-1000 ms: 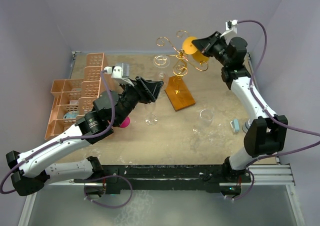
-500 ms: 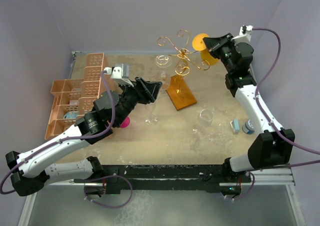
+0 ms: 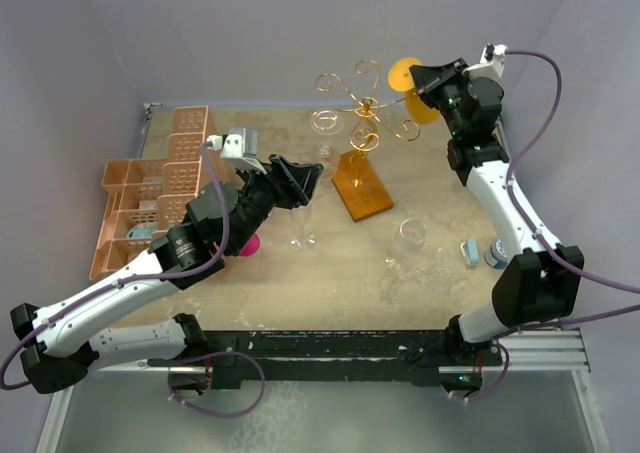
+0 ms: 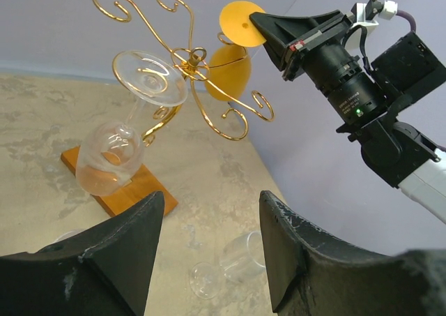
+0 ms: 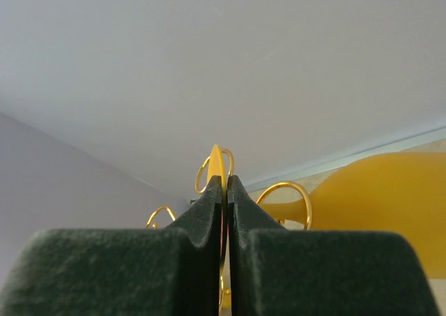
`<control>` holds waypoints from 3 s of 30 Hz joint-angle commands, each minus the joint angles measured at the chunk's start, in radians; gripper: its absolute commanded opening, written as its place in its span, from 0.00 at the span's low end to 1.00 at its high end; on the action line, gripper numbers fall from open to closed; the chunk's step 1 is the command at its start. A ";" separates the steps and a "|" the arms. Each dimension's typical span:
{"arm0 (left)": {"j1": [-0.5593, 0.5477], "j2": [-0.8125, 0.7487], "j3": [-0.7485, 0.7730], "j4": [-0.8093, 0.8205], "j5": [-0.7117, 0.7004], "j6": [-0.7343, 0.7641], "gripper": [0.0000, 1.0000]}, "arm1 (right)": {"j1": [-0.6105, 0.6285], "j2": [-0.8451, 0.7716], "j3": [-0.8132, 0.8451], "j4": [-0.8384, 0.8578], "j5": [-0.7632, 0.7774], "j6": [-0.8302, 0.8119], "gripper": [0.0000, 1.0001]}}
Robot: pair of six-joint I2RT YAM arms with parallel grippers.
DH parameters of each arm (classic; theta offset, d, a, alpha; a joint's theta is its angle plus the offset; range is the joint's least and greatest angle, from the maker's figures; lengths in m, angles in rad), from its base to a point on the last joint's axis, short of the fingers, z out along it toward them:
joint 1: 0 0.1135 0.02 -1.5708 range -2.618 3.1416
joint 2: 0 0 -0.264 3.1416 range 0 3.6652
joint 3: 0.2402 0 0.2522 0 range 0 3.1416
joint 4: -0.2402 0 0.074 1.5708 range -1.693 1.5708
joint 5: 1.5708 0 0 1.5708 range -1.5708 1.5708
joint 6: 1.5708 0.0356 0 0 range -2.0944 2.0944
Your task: Place the wine glass upside down on the wine glass rack
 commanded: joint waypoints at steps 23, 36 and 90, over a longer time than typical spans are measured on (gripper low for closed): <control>-0.002 -0.027 0.024 -0.006 -0.031 0.000 0.54 | -0.003 0.047 0.126 0.027 -0.071 -0.169 0.45; -0.002 -0.012 0.110 -0.157 0.028 0.191 0.57 | -0.003 0.020 0.165 -0.057 0.040 -0.267 0.70; 0.095 0.503 0.319 -0.657 0.037 0.145 0.26 | -0.003 -0.682 -0.270 -0.175 0.021 -0.274 0.62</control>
